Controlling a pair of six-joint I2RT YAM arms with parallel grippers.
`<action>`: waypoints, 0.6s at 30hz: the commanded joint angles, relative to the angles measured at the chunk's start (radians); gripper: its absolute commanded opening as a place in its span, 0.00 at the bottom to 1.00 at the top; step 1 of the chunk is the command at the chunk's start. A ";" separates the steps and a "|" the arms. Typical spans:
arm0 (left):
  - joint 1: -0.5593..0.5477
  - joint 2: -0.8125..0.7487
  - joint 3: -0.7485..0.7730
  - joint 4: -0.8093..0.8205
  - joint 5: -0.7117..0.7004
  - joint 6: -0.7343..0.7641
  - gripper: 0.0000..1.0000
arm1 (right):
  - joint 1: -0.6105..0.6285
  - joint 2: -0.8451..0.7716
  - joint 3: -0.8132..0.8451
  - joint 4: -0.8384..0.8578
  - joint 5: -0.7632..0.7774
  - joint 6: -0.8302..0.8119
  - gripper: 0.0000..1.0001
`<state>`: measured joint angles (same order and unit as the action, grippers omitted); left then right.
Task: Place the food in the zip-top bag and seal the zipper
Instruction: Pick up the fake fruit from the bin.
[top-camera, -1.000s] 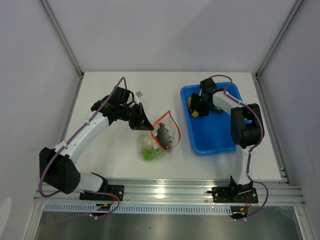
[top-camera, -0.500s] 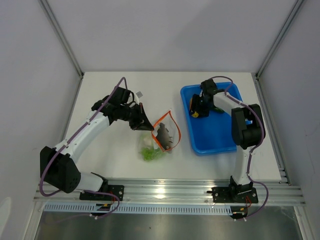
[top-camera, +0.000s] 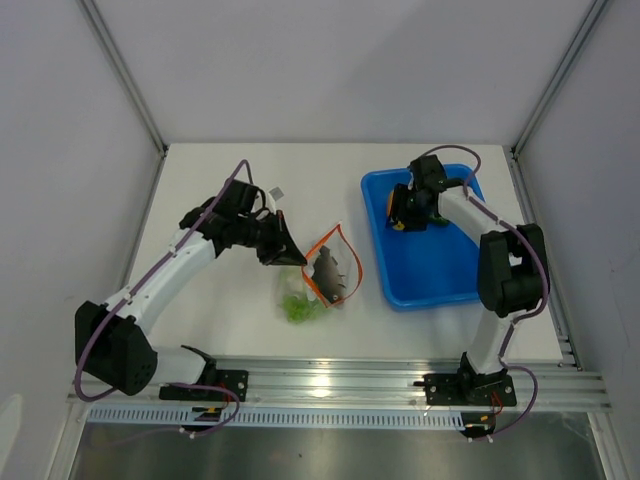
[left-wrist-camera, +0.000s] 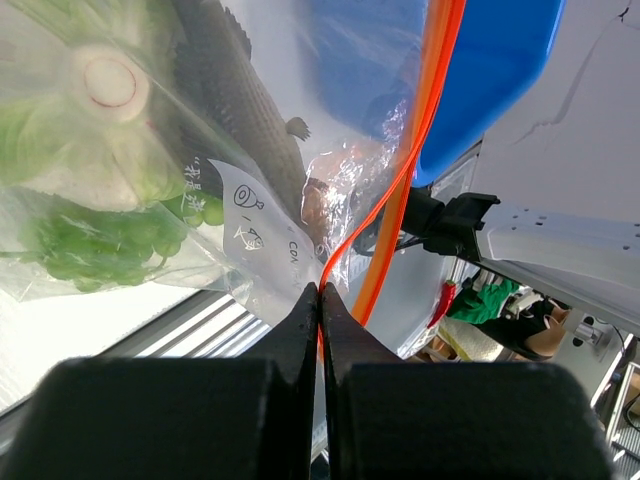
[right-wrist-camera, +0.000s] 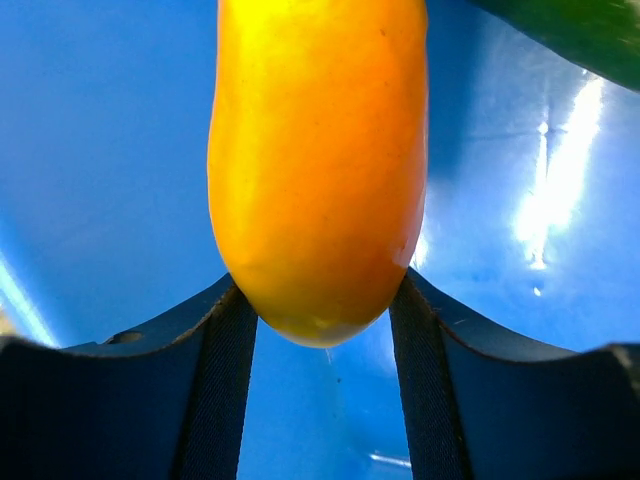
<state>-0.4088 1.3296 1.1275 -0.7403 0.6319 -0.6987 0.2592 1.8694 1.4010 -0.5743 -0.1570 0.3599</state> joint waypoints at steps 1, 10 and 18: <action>0.010 -0.044 -0.005 0.029 0.005 -0.010 0.01 | -0.005 -0.087 -0.014 -0.030 0.039 -0.016 0.00; 0.011 -0.032 0.005 0.029 0.000 -0.013 0.01 | 0.000 -0.257 -0.115 -0.062 -0.013 -0.016 0.00; 0.011 0.020 0.064 0.013 0.005 0.002 0.01 | 0.098 -0.403 -0.142 -0.111 -0.119 -0.073 0.00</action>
<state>-0.4080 1.3365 1.1408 -0.7376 0.6315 -0.6998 0.3038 1.5303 1.2556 -0.6617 -0.2085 0.3298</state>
